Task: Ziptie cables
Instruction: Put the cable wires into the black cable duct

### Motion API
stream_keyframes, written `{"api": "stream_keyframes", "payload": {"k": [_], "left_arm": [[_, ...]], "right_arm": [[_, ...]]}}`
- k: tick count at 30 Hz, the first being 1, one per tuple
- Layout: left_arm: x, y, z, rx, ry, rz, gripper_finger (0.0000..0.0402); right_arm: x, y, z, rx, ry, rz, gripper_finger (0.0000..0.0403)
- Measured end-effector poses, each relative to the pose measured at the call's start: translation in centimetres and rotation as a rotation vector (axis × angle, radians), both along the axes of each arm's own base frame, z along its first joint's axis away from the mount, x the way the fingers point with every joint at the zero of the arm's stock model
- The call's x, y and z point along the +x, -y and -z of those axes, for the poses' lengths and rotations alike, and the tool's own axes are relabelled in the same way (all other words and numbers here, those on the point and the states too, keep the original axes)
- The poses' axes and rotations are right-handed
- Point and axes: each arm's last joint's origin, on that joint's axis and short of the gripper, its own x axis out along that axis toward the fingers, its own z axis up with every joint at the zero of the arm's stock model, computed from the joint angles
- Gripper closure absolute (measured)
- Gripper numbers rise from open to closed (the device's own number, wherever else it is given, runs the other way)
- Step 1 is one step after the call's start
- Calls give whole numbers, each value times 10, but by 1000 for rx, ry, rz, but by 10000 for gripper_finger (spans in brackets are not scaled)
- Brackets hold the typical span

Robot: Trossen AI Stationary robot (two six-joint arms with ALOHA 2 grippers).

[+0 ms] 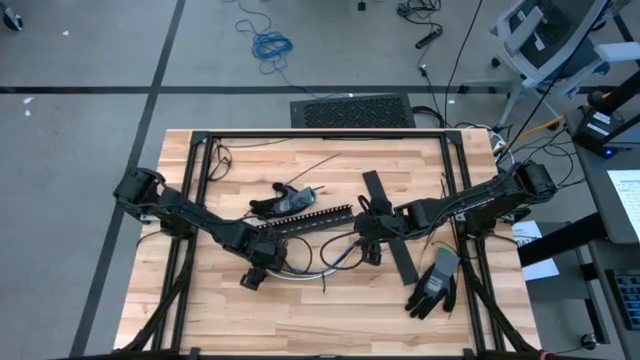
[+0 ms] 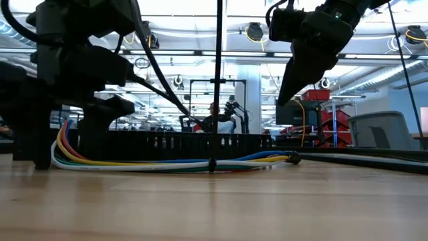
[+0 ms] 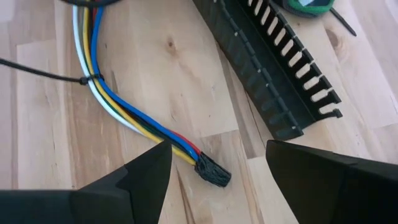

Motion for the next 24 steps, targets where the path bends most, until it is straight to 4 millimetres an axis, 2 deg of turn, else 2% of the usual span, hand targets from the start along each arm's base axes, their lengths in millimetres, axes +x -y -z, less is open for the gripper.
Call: {"api": "stream_keyframes", "payload": {"k": [2,4,6,11,16,21,24], "left_arm": [[1,-2,0,0,2,-7,151],[2,-4,2,6,1,-16,182],[3,-5,4,14,-4,-23,228],[3,-5,8,-2,-29,-44,372],[3,-4,7,-46,-71,-157,382],[4,0,3,-53,-83,-185,383],[6,1,0,-52,-76,-185,383]], "right_arm": [[1,0,-1,7,17,5,149],[2,-1,-2,19,32,16,149],[3,-1,-2,29,47,26,149],[3,-1,-2,37,39,39,149],[-5,-7,5,29,-49,-37,149],[-6,-13,32,45,-134,-146,149],[1,-10,41,-6,-125,-161,149]]}}
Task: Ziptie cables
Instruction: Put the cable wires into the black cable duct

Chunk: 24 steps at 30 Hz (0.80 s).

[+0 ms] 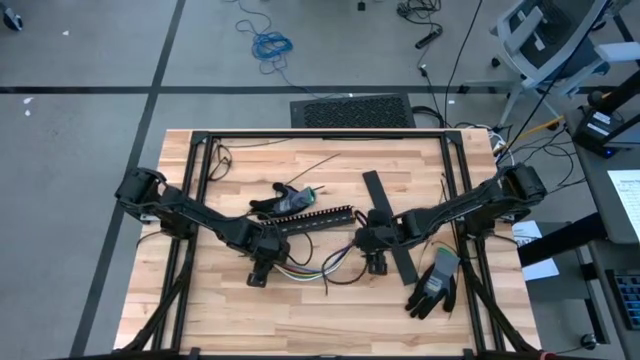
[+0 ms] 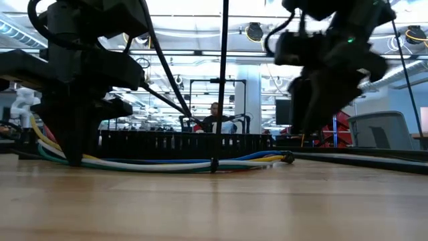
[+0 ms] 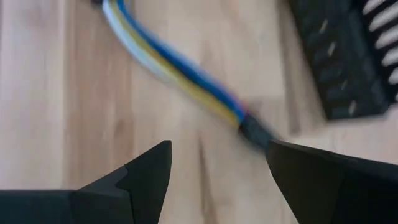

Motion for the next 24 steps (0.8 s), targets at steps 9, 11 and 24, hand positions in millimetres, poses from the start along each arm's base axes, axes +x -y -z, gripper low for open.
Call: {"api": "stream_keyframes", "payload": {"k": [9,11,24], "left_arm": [[1,0,-1,1,5,-7,384],[2,0,-2,-3,3,-26,384],[0,2,-5,-55,-31,-229,384]], "right_arm": [[24,20,32,26,-46,-30,149],[27,20,40,29,-69,-53,149],[28,3,52,33,-146,-56,380]]}}
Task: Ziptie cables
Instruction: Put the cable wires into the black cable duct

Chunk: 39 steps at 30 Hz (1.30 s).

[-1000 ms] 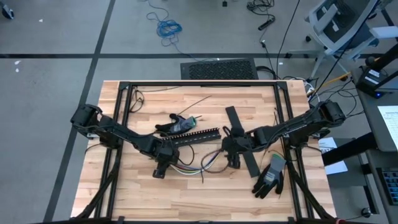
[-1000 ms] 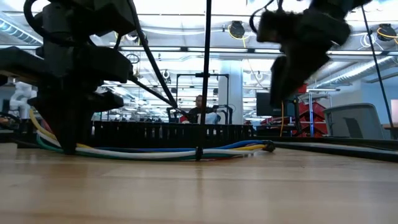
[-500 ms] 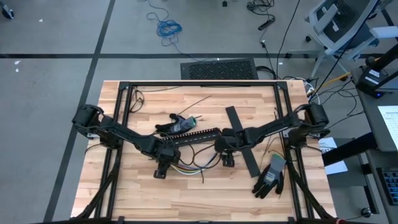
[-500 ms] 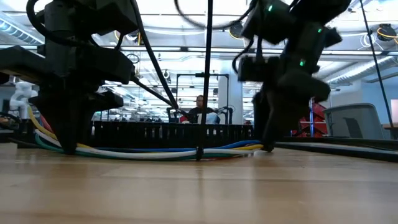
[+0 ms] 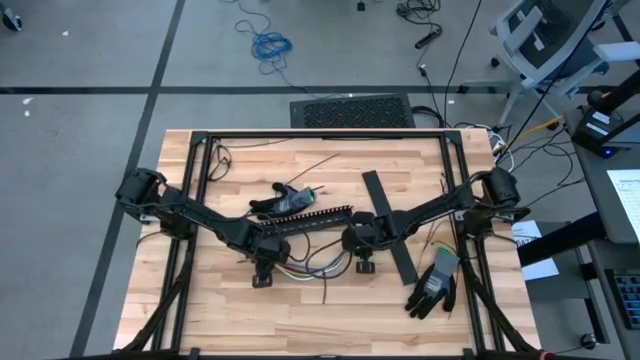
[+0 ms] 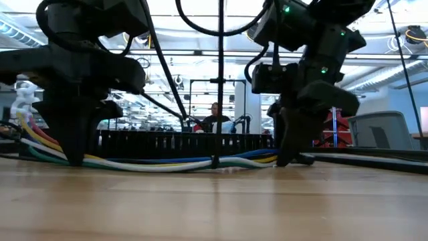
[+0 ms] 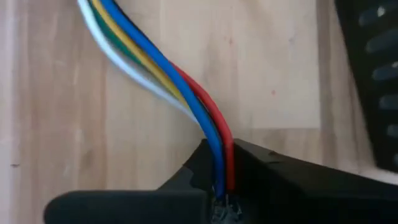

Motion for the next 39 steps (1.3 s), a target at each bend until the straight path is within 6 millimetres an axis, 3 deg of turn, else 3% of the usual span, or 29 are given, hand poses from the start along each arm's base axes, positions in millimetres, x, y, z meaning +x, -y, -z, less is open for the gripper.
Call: {"api": "stream_keyframes", "payload": {"k": [4,10,14,18,21,25,29,35,39], "left_arm": [[-7,4,-11,-62,-22,-105,385],[-19,7,-48,-184,48,-255,387],[-35,0,-81,-199,107,-367,387],[-53,-14,-107,-61,152,-443,387],[-66,-28,-116,32,159,-478,387],[-72,-40,-120,63,169,-500,387],[-62,-38,-116,56,188,-518,387],[-34,-8,-92,-3,231,-450,387],[-18,13,-63,6,169,-387,387]], "right_arm": [[-8,-11,-6,64,-34,47,394],[-21,-14,-45,188,28,98,400],[-26,2,-70,176,118,169,401],[-24,29,-87,146,224,248,401],[-18,51,-92,115,270,280,402],[-8,72,-102,86,290,279,402],[-8,76,-114,93,250,273,402],[-18,45,-112,120,106,188,403],[-23,16,-100,156,61,164,403]]}}
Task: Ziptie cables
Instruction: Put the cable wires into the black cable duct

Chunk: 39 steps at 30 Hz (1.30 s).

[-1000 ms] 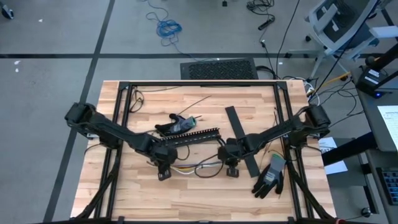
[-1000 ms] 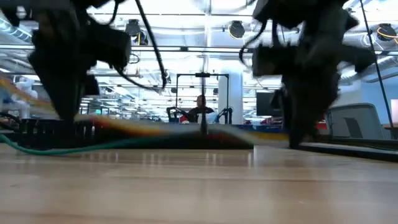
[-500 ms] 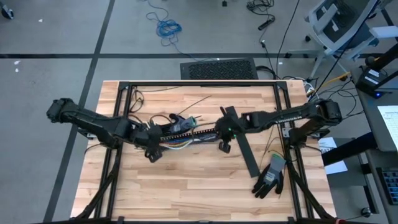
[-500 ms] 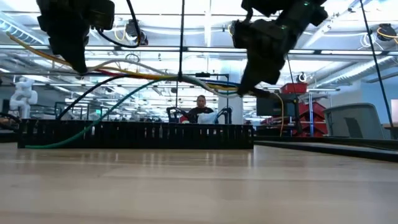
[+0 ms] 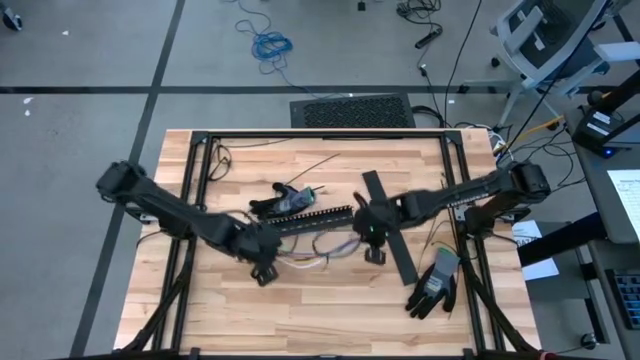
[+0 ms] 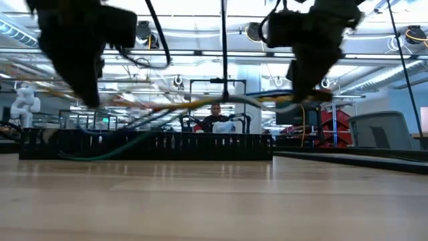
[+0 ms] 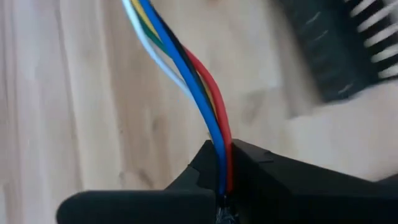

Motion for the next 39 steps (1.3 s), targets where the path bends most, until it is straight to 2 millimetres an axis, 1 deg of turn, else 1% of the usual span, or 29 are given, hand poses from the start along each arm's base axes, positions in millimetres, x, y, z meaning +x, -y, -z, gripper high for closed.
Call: {"api": "stream_keyframes", "payload": {"k": [2,6,9,13,16,20,24,27,28,30,32,35,39], "left_arm": [[8,6,16,21,-23,36,387],[27,10,43,52,-27,112,378],[38,10,56,25,-21,191,347],[43,1,58,-33,-39,265,285],[43,-8,49,-55,-30,312,235],[51,-18,22,-45,23,351,179],[58,-25,-4,-20,94,382,142],[67,-26,-15,6,197,423,124],[71,-27,-14,18,225,438,119],[79,-28,-6,42,250,455,113],[88,-31,8,50,245,456,109],[100,-36,26,35,242,437,109],[111,-34,49,1,237,449,108]], "right_arm": [[-4,-10,10,18,-26,15,403],[-15,-17,32,45,-72,72,403],[-21,-22,40,52,-94,82,403],[-23,-25,44,67,-86,91,403],[-20,-27,45,67,-60,95,403],[-18,-29,49,76,-60,108,402],[-16,-29,55,69,-76,109,402],[-14,-29,59,64,-80,101,402],[-14,-29,60,63,-85,101,402],[-13,-29,60,64,-82,101,402],[-13,-29,61,64,-82,104,402],[-12,-28,60,69,-74,113,402],[-10,-26,60,69,-65,112,402]]}}
